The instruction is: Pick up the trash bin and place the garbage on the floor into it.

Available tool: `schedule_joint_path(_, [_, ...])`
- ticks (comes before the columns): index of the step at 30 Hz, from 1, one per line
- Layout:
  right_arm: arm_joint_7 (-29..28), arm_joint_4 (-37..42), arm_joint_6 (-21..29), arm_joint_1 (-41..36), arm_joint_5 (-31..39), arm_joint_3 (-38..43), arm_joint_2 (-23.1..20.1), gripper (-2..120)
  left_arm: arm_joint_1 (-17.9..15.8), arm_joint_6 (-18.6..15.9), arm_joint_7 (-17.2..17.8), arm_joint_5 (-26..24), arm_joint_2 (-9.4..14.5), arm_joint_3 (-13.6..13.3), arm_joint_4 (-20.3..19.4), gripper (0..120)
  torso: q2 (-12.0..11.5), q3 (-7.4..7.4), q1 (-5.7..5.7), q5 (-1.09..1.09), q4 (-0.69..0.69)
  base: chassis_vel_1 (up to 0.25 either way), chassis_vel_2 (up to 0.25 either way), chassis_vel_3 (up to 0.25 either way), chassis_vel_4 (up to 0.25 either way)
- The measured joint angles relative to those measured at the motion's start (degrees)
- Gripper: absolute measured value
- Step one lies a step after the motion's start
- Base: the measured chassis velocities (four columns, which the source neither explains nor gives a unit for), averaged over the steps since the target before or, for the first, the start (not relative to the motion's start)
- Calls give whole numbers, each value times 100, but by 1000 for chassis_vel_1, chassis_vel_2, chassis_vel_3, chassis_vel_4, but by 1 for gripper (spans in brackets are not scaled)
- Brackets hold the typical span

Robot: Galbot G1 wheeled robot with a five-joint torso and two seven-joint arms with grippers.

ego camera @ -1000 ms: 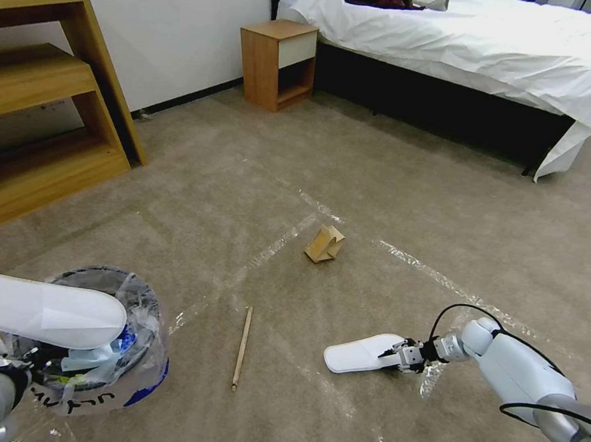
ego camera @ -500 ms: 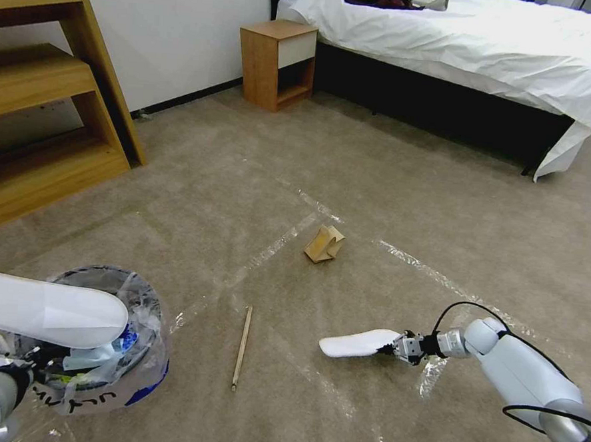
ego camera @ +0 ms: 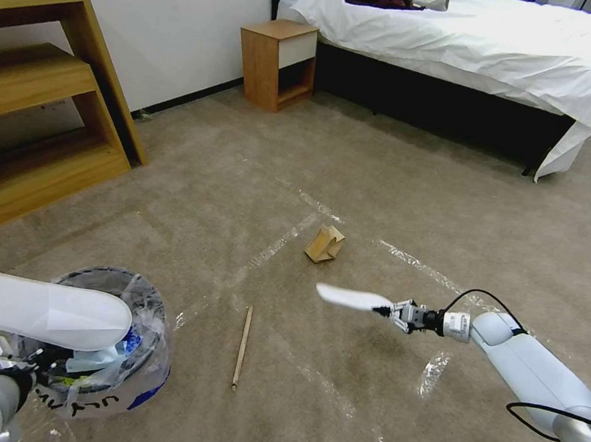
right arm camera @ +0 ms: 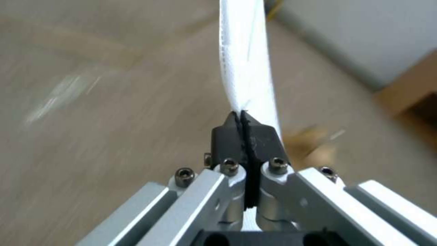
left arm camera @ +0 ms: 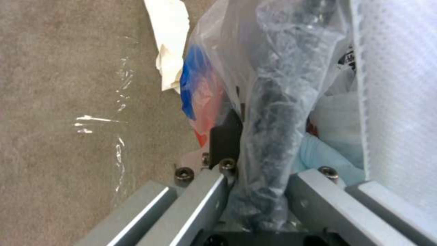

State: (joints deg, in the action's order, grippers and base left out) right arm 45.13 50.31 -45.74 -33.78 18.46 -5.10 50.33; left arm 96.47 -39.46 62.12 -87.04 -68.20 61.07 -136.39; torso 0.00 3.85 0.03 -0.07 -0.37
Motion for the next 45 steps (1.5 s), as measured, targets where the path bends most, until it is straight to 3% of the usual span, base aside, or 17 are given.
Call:
schedule_joint_path(4, [-303,672,218,-107,599,154,-104,0,19,2,0,-17,-17,25,-17,0,0,0,0,-3,0,0,0,0,0])
schedule_joint_path(7, [-752,1715,569,-186,1179,408,-108,0,54,15,17,-60,-71,80,-59,0,0,-1,0,0,5,0,0,0,0])
schedule_joint_path(16, [-1037,3004,840,-365,1613,587,-104,0,61,32,33,-35,-163,53,-83,0,0,0,0,-1,1,0,0,0,0])
schedule_joint_path(27, [-1179,4476,1298,-155,2144,53,37,0,-78,65,-97,-88,-215,-107,51,0,0,0,0,-3,2,0,0,0,0])
schedule_joint_path(40, [-1163,4649,1427,459,2063,-1198,647,0,-158,65,-229,-4,-198,-233,211,0,0,0,0,-3,2,0,0,0,0])
schedule_joint_path(45, [-1157,4371,1420,912,2047,-1950,1212,0,-187,62,-240,29,-192,-271,270,0,0,0,0,-4,2,0,0,0,0])
